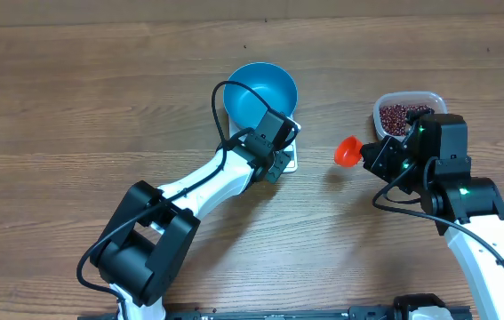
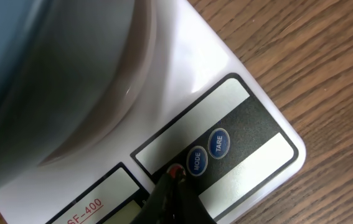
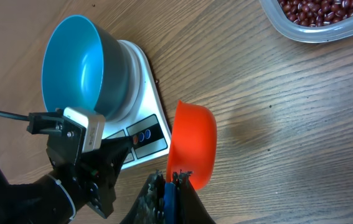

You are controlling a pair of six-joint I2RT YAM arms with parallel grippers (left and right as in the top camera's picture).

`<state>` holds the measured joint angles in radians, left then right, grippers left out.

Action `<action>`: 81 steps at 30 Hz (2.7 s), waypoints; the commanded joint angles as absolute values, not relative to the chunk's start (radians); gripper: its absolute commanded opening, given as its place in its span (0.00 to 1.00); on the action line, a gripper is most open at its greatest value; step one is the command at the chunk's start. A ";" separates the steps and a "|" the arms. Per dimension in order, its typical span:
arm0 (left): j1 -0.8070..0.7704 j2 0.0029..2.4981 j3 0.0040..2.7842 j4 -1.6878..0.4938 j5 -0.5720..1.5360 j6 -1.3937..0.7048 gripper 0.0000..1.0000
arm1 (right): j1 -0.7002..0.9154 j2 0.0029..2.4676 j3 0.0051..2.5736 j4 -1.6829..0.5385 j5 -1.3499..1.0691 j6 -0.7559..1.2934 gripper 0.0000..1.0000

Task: Scoop item into bowl and weigh 150g on scale

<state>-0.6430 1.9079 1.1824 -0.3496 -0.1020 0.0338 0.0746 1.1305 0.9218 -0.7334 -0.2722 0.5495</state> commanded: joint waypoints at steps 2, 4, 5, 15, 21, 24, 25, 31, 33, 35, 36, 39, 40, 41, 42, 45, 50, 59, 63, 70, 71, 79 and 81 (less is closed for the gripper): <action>-0.649 1.941 1.180 -0.341 -0.105 0.044 0.04 | 0.078 1.111 0.964 -0.728 -0.263 0.548 0.04; -0.649 1.953 1.180 -0.338 -0.104 0.045 0.04 | 0.078 1.111 0.964 -0.728 -0.263 0.548 0.04; -0.649 1.958 1.180 -0.338 -0.104 0.044 0.04 | 0.078 1.111 0.964 -0.728 -0.263 0.548 0.04; -0.649 1.970 1.180 -0.326 -0.104 0.044 0.04 | 0.078 1.113 0.964 -0.727 -0.262 0.548 0.04; -0.648 1.970 1.180 -0.307 -0.105 0.045 0.04 | 0.078 1.113 0.964 -0.728 -0.262 0.548 0.04; -0.648 1.970 1.180 -0.310 -0.105 0.045 0.04 | 0.078 1.113 0.964 -0.728 -0.262 0.548 0.04; -0.648 1.970 1.180 -0.310 -0.105 0.045 0.04 | 0.078 1.113 0.964 -0.728 -0.262 0.548 0.04; -0.648 1.970 1.180 -0.329 -0.116 0.045 0.04 | 0.078 1.113 0.964 -0.728 -0.262 0.548 0.04; -0.648 1.970 1.180 -0.334 -0.117 0.045 0.04 | 0.078 1.113 0.964 -0.728 -0.262 0.548 0.04; -0.648 1.970 1.180 -0.339 -0.117 0.045 0.04 | 0.078 1.113 0.964 -0.731 -0.262 0.548 0.04; -0.648 1.970 1.180 -0.340 -0.117 0.045 0.04 | 0.078 1.113 0.964 -0.731 -0.262 0.548 0.04; -0.648 1.970 1.180 -0.345 -0.125 0.044 0.04 | 0.078 1.113 0.964 -0.731 -0.262 0.548 0.04; -0.648 1.970 1.180 -0.347 -0.139 0.039 0.04 | 0.078 1.113 0.964 -0.731 -0.262 0.548 0.04; -0.648 1.970 1.180 -0.347 -0.164 0.021 0.04 | 0.078 1.113 0.964 -0.731 -0.262 0.548 0.04; -0.648 1.970 1.180 -0.347 -0.184 0.010 0.04 | 0.078 1.113 0.964 -0.731 -0.262 0.548 0.04; -0.648 1.970 1.180 -0.347 -0.197 0.003 0.04 | 0.078 1.113 0.964 -0.731 -0.262 0.548 0.04; -0.648 1.970 1.180 -0.354 -0.191 0.003 0.04 | 0.078 1.113 0.964 -0.731 -0.262 0.548 0.04; -0.649 1.958 1.181 -0.357 -0.155 0.003 0.04 | 0.078 1.113 0.964 -0.730 -0.262 0.548 0.04; -0.649 1.917 1.182 -0.381 -0.156 0.003 0.04 | 0.078 1.113 0.964 -0.728 -0.262 0.548 0.04; -0.649 1.796 1.182 -0.452 -0.121 0.003 0.04 | 0.078 1.113 0.964 -0.728 -0.262 0.548 0.04; -0.649 1.778 1.182 -0.463 -0.114 0.003 0.04 | 0.078 1.113 0.964 -0.728 -0.262 0.548 0.04; -0.649 1.627 1.182 -0.552 -0.088 -0.001 0.04 | 0.078 1.113 0.964 -0.728 -0.262 0.548 0.04; -0.649 1.593 1.182 -0.582 -0.084 -0.001 0.04 | 0.078 1.113 0.964 -0.728 -0.262 0.548 0.04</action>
